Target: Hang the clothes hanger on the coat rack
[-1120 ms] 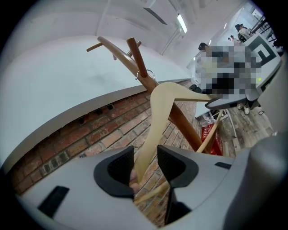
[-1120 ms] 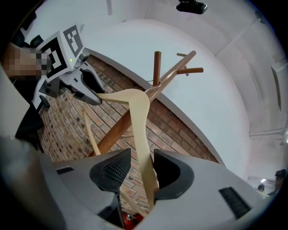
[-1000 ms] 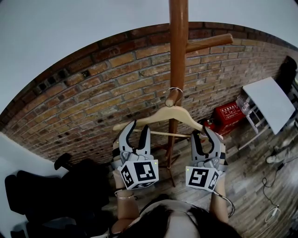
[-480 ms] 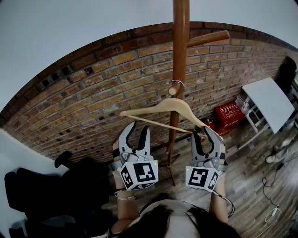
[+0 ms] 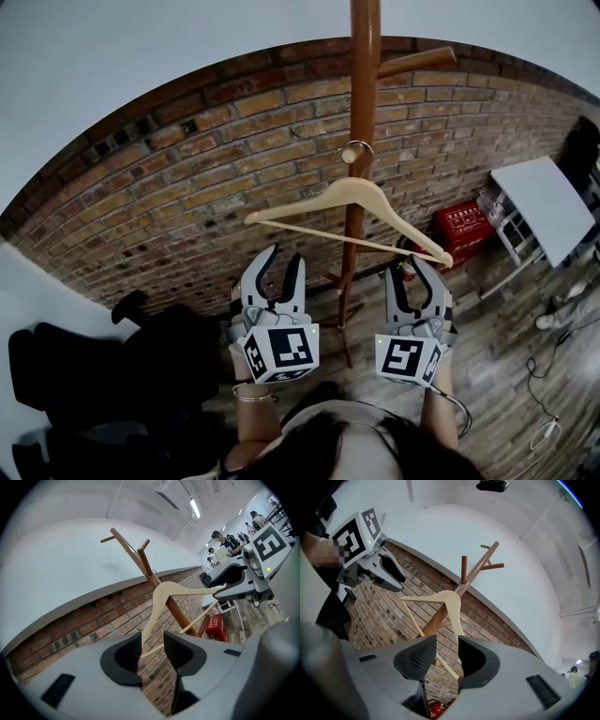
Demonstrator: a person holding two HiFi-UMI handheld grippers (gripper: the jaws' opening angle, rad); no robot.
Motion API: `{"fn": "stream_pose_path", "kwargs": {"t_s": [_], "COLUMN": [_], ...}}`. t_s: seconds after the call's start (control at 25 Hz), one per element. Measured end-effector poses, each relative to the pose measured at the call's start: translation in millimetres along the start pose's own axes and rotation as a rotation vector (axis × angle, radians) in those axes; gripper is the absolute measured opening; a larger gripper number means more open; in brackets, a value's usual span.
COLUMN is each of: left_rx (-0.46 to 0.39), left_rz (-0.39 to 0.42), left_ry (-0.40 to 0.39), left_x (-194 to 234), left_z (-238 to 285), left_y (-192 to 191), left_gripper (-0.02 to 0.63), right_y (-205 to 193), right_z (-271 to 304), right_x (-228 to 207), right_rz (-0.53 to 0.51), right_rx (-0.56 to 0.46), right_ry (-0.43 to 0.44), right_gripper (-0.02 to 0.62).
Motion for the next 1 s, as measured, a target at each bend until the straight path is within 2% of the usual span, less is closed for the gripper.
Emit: {"fn": "stream_pose_path", "kwargs": {"t_s": [0.64, 1.0], "left_rx": [-0.003, -0.018], "left_rz": [-0.112, -0.144], "left_ry": [-0.019, -0.01], "left_x": [-20.3, -40.2], "left_z": [-50.3, -79.0], "left_y": [-0.3, 14.2], "left_gripper": [0.117, 0.098], "right_y": [1.7, -3.9], "right_z": [-41.9, -72.9], "right_x": [19.2, 14.4], "right_rz": [0.097, 0.166], "right_rx": [-0.033, -0.058], "right_ry": [0.08, 0.097], "right_gripper": [0.153, 0.117]}}
Point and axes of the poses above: the fingertips, and each gripper's own axes: z forward along the fingers, x to its left, y out of its top, the point moved 1 cm from there along -z, backward along the fingers, and after that the axes turned 1 degree about z, right-handed, at the moved point
